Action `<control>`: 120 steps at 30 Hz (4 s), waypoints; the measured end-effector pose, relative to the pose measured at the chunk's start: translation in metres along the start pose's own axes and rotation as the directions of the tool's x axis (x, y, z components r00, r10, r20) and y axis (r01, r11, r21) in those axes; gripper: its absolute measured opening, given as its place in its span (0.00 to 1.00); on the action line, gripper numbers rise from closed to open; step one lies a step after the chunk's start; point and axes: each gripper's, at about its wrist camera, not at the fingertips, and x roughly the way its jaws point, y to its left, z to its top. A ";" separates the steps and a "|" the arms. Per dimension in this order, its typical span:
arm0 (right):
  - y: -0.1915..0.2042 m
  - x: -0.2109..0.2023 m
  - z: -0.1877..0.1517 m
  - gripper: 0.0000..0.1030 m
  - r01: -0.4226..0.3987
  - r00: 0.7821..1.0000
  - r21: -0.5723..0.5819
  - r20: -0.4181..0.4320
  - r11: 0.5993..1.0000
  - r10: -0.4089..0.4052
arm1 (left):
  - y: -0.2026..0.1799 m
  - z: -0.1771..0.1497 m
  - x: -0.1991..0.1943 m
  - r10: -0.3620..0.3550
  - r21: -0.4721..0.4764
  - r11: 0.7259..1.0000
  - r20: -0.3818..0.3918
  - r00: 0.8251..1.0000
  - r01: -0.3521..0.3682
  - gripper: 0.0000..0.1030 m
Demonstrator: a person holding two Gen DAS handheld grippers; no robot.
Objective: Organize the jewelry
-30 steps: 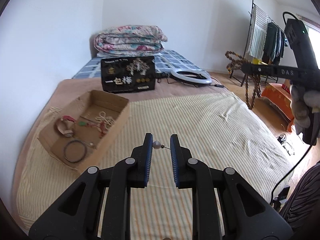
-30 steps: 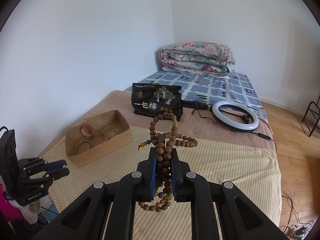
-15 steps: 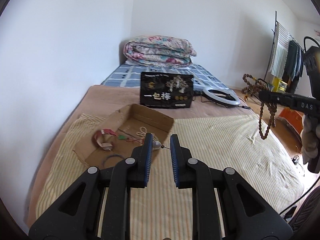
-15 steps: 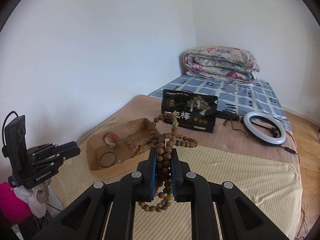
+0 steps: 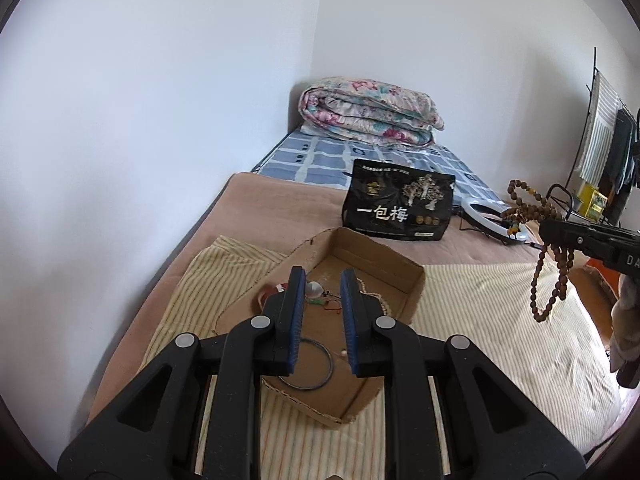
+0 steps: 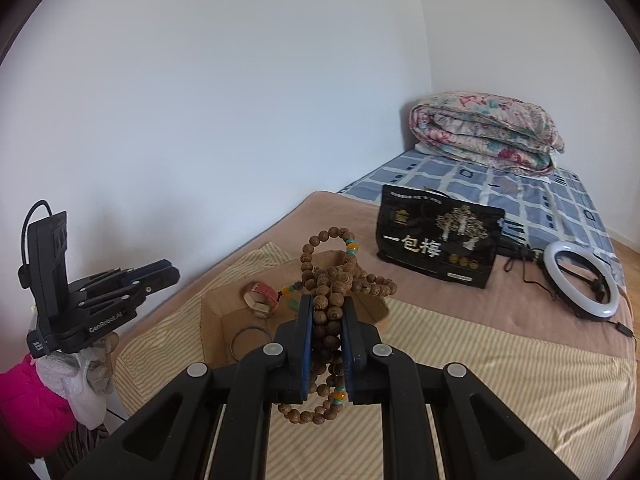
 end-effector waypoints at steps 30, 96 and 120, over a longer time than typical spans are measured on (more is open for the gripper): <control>0.014 0.143 0.014 0.10 -0.047 0.990 -0.023 -0.136 0.999 0.043 | -0.007 -0.012 0.058 0.043 0.036 0.999 -0.103 0.994 -0.039 0.16; -0.005 -0.010 0.009 0.80 0.124 0.992 -0.004 0.031 0.992 -0.123 | -0.063 0.010 -0.035 0.037 0.056 0.998 0.019 0.999 -0.038 0.47; -0.036 -0.096 -0.055 0.97 0.247 0.965 0.053 0.082 0.968 -0.250 | -0.109 0.001 -0.060 0.060 0.116 0.991 0.063 0.996 -0.067 0.84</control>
